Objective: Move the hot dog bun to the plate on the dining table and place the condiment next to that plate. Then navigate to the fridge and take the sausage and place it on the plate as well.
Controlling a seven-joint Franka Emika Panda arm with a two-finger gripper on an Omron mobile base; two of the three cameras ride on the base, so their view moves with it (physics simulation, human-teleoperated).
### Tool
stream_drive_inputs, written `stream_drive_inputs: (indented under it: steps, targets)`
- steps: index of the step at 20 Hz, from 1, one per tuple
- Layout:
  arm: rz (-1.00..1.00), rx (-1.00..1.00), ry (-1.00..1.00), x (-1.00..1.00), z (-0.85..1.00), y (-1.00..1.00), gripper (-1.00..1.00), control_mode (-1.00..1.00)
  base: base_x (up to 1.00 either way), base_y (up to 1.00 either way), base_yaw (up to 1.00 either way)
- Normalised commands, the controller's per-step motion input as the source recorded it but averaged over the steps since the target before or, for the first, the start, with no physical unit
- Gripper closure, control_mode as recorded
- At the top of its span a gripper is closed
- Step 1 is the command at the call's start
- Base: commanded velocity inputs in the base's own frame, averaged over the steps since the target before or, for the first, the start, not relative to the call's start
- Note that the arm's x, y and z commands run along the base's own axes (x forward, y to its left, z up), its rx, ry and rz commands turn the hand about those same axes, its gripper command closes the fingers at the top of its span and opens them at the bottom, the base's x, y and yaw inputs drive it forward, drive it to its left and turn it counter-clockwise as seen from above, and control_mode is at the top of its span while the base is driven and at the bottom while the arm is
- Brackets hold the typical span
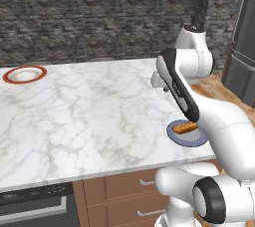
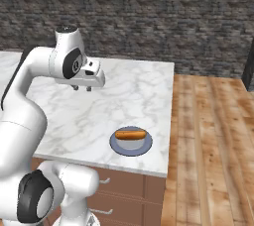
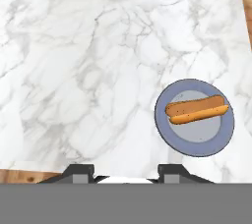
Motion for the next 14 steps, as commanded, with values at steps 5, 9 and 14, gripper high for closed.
stream_drive_inputs:
  steps: [5,9,14]
  targets:
    - [-0.18,0.00,-0.04,-0.13,-0.16,-0.07,-1.00,-1.00,0.00,0.00,0.00]
    - [-0.35,0.08,-0.19,-0.34,-0.34,-0.16,-1.00,-1.00,0.00,0.00,0.00]
    - [-0.51,0.23,0.03,-0.25,-0.45,-0.35,-1.00,-1.00,0.00,0.00,0.00]
